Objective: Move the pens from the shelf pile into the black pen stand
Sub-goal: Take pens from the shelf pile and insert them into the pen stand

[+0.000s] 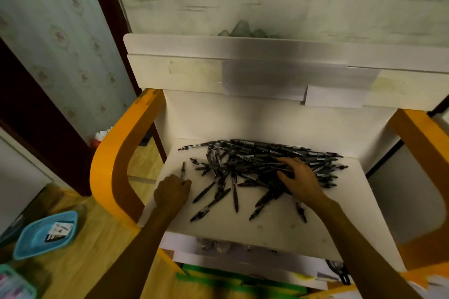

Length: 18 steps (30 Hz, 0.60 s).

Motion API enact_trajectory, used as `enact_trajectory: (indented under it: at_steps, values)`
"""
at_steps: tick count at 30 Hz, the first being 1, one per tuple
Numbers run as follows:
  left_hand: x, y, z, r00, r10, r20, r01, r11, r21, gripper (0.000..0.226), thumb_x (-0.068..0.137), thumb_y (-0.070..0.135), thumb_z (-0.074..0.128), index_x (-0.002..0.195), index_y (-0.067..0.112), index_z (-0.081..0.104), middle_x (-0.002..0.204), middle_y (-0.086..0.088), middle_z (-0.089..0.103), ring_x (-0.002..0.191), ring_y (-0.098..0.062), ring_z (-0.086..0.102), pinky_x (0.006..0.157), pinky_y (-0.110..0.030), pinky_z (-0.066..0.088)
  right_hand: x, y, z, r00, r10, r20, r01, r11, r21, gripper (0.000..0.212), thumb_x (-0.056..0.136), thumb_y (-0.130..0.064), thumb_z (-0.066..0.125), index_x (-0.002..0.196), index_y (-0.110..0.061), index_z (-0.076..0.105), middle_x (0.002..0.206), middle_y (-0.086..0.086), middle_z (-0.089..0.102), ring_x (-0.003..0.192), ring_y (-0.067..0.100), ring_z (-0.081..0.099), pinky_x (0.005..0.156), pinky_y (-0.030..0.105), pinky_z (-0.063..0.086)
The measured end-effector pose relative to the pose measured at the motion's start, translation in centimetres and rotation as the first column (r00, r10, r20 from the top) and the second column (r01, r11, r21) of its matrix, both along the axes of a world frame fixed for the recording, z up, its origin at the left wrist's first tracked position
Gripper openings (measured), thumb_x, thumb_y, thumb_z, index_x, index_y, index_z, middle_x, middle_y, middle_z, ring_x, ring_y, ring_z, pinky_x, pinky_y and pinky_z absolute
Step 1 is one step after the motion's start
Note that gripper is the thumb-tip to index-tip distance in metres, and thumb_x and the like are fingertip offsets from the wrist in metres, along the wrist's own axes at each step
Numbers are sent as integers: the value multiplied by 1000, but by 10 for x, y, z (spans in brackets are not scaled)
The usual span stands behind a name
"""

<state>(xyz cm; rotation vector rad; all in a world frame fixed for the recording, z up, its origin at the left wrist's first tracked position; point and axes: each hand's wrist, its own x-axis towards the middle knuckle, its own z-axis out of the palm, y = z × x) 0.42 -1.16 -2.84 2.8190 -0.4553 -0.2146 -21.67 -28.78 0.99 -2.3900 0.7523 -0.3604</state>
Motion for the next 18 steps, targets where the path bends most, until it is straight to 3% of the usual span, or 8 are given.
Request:
enact_trajectory:
  at_steps: [2, 5, 8, 10, 13, 16, 18]
  values:
    - [-5, 2, -1, 1000, 14, 11, -13, 999, -49, 27, 103, 35, 42, 95, 11, 51, 92, -8, 60, 79, -21, 54, 66, -31, 42, -3, -3, 1, 999, -3, 32, 3, 1000, 11, 40, 93, -25, 63, 133, -25, 56, 123, 1, 56, 111, 19, 58, 94, 39, 52]
    - [-10, 2, -5, 1000, -16, -9, 13, 967, -255, 23, 106, 23, 38, 114, 3, 47, 85, -9, 57, 71, -24, 53, 60, -32, 38, -6, -8, 2, 998, -5, 56, 5, 1000, 0, 38, 93, -22, 63, 131, -23, 58, 122, 1, 57, 109, 17, 57, 91, 31, 50]
    - [-20, -1, -4, 991, -136, 0, 125, 909, -397, 8, 102, 20, 48, 101, 12, 47, 71, -4, 51, 62, -24, 50, 53, -33, 37, -11, -11, 1, 998, -15, 67, 16, 1000, -3, 37, 94, -21, 63, 130, -23, 58, 123, 2, 57, 110, 18, 57, 91, 31, 49]
    - [-28, -4, -4, 979, -204, 2, 186, 890, -416, 15, 95, 28, 60, 97, 20, 48, 74, -2, 54, 66, -22, 52, 58, -36, 43, -14, -12, 0, 997, -15, 75, 15, 1000, 3, 36, 94, -20, 62, 130, -23, 58, 124, 3, 56, 111, 19, 57, 91, 29, 47]
    - [-31, -10, -8, 968, -250, -18, 221, 886, -407, 26, 89, 44, 68, 101, 26, 54, 96, 12, 55, 83, -15, 54, 69, -32, 44, -16, -15, -3, 997, -18, 79, 17, 1000, 1, 36, 94, -20, 62, 130, -21, 58, 125, 4, 56, 111, 20, 57, 92, 27, 46]
    - [-29, -14, -16, 952, -304, -22, 278, 895, -349, 33, 88, 58, 63, 103, 30, 59, 103, 14, 56, 89, -11, 54, 69, -28, 42, -17, -15, -4, 997, -15, 80, 16, 1000, -7, 36, 94, -21, 62, 130, -20, 58, 123, 4, 57, 110, 20, 58, 90, 27, 47]
    - [-28, -15, -21, 944, -331, -4, 312, 893, -324, 31, 91, 57, 60, 101, 28, 61, 98, 11, 58, 87, -12, 55, 65, -23, 39, -18, -16, -4, 996, -13, 84, 14, 1000, -7, 36, 94, -21, 63, 130, -20, 58, 122, 4, 57, 110, 20, 58, 90, 27, 46]
